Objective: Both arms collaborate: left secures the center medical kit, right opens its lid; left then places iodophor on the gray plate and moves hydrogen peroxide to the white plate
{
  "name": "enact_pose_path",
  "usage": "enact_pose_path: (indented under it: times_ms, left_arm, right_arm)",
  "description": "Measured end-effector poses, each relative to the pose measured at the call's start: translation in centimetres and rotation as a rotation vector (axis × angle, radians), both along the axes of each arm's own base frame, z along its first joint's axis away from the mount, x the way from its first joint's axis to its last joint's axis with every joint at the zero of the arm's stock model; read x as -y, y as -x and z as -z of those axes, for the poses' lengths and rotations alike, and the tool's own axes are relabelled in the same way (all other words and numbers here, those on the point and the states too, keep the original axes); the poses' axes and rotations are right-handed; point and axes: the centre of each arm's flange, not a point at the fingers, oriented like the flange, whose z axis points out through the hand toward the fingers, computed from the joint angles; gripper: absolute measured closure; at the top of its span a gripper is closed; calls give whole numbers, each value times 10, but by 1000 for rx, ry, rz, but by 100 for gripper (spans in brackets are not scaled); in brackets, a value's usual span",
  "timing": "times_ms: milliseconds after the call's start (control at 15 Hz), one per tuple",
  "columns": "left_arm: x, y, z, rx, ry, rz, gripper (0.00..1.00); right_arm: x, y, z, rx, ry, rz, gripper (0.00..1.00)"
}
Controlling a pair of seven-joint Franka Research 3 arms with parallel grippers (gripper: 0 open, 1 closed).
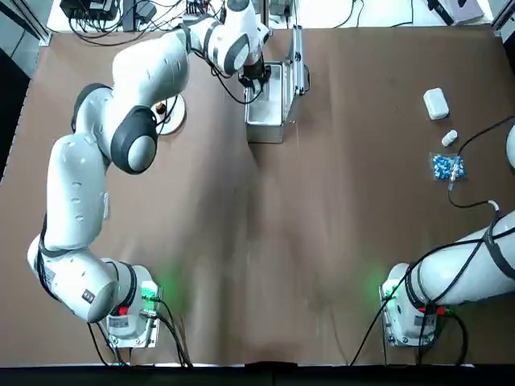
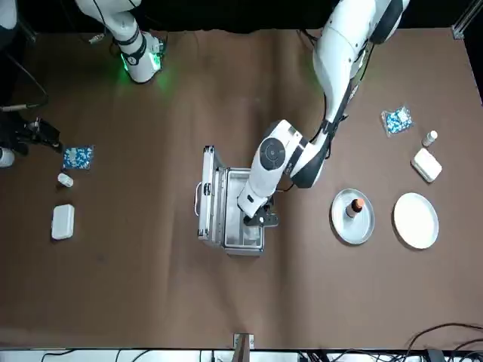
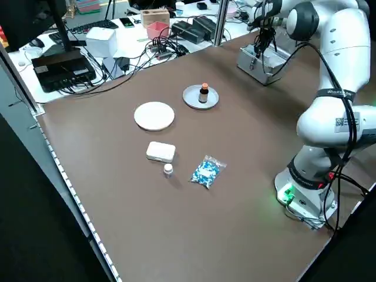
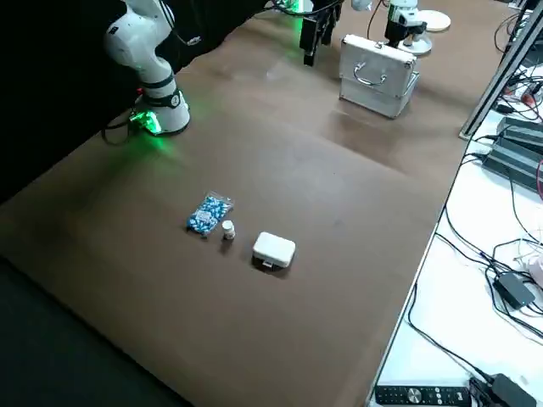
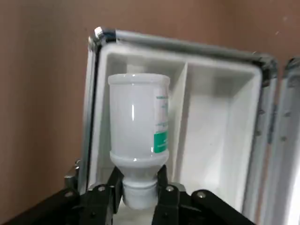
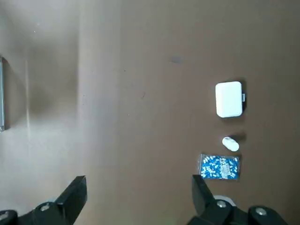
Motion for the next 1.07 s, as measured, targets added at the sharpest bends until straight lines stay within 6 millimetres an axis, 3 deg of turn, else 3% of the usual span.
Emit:
enact_pose_path:
  times_ms: [400, 667, 1067]
  left_arm:
    - [-9, 3, -64, 5, -6, -11, 67]
    - [-34, -6, -102, -17, 15, -57, 67]
    - [-81, -19, -124, -140, 59, -81, 67]
  right_arm:
    - [2, -1, -1, 7, 0, 3, 1]
    - [1, -1, -1, 7, 0, 2, 1]
    - [-3, -1, -1, 10, 0, -4, 1]
